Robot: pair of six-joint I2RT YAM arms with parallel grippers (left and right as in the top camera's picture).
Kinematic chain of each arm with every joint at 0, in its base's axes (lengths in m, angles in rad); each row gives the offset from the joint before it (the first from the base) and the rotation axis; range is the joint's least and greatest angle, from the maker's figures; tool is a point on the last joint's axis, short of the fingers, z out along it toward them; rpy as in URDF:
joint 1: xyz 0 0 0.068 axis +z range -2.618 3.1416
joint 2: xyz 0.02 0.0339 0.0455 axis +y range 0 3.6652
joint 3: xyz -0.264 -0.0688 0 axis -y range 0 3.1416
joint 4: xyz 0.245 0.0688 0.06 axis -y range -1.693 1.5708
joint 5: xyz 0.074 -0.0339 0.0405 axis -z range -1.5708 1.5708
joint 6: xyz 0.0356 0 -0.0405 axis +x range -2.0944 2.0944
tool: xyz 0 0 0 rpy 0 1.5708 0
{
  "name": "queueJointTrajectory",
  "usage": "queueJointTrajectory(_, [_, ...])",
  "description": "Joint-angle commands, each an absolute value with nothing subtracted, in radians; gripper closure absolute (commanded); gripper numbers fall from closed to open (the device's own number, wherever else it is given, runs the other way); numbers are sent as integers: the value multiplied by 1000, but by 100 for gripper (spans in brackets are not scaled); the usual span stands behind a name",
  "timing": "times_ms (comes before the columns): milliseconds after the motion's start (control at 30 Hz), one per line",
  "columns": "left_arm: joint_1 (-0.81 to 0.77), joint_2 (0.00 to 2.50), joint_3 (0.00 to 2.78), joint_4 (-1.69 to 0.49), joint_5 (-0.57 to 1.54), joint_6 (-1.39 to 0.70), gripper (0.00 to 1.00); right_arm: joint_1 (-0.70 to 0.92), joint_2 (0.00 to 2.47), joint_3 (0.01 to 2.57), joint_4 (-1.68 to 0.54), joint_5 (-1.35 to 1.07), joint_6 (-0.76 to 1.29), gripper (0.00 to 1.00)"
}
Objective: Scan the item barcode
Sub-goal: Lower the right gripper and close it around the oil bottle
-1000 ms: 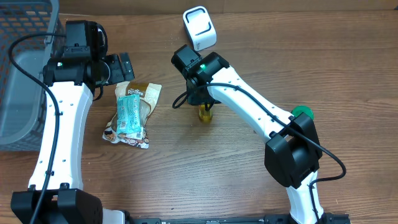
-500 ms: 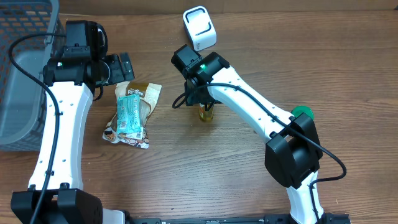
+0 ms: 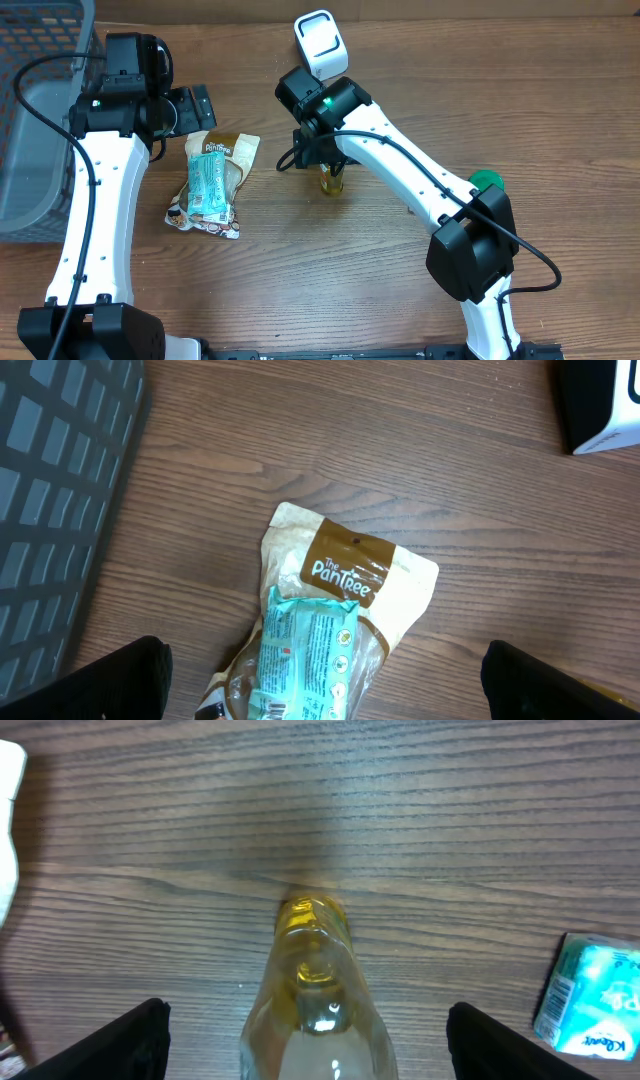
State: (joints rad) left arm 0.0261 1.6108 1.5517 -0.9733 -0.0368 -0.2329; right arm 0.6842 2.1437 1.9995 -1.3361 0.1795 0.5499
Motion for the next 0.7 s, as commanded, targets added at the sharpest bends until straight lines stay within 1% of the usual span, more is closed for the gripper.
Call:
queueJointTrajectory(0, [19, 1614, 1573, -973, -33, -239, 1, 690, 2098, 2049, -1349, 154, 550, 14])
queueJointTrajectory(100, [19, 1614, 1573, -973, -33, -239, 0, 690, 2098, 2069, -1357, 126, 550, 12])
queueJointTrajectory(200, [19, 1614, 1573, -973, -33, -239, 0, 690, 2098, 2082, -1367, 126, 550, 0])
queueJointTrajectory(400, [19, 1614, 1573, -973, -33, -239, 0, 681, 2098, 2083, -1380, 123, 552, 0])
queueJointTrajectory(467, [19, 1614, 1573, -973, -33, -239, 0, 670, 2098, 2083, -1400, 93, 557, 3])
queueJointTrajectory(567, [19, 1614, 1573, -973, -33, -239, 0, 652, 2099, 2081, -1430, 40, 599, 14])
queueJointTrajectory(667, [19, 1614, 1573, -973, -33, -239, 1, 645, 2103, 2080, -1442, 32, 607, 22])
